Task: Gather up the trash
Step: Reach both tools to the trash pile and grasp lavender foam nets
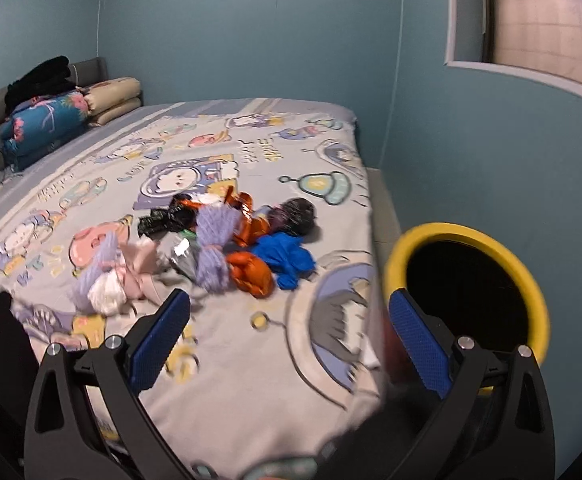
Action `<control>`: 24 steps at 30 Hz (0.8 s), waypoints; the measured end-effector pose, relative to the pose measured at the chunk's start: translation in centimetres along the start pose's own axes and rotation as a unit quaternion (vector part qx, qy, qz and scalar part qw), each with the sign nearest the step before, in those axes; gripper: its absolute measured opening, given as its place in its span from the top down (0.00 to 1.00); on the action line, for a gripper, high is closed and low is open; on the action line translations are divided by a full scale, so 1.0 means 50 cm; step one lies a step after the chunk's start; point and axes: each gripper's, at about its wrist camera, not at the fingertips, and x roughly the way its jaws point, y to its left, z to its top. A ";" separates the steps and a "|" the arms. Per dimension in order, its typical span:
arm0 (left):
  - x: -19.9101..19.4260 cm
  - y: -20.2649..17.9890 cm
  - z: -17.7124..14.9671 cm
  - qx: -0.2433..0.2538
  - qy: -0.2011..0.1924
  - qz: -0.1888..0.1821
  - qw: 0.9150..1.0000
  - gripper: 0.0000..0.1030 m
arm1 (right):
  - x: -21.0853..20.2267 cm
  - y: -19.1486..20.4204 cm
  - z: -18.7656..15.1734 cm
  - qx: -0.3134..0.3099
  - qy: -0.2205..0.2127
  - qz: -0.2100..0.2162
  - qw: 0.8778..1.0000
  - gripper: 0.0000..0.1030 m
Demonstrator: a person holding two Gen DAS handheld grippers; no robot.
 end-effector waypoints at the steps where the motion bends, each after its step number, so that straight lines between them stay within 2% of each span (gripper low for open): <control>1: 0.023 0.013 0.009 -0.001 0.015 0.009 1.000 0.07 | 0.024 0.009 0.011 -0.009 0.002 0.005 1.000 0.07; 6: 0.113 0.069 0.044 -0.031 0.090 0.015 0.995 0.07 | 0.137 0.045 0.059 -0.023 0.029 0.048 0.998 0.07; 8: 0.148 0.084 0.062 -0.035 0.117 0.016 0.992 0.07 | 0.189 0.060 0.079 -0.023 0.055 0.073 0.996 0.07; 11: 0.186 0.095 0.098 -0.015 0.128 0.034 0.991 0.07 | 0.251 0.079 0.094 -0.016 0.093 0.110 0.989 0.07; 16: 0.271 0.108 0.157 0.018 0.124 0.062 0.990 0.07 | 0.347 0.106 0.116 0.005 0.139 0.105 0.985 0.08; 20: 0.340 0.116 0.169 0.017 0.138 0.048 0.989 0.07 | 0.383 0.114 0.113 0.033 0.151 0.120 0.981 0.08; 22: 0.358 0.118 0.163 0.016 0.124 0.046 0.991 0.07 | 0.387 0.120 0.104 0.023 0.155 0.124 0.980 0.08; 24: 0.376 0.122 0.161 0.009 0.134 0.037 0.990 0.07 | 0.392 0.129 0.101 0.007 0.154 0.125 0.980 0.09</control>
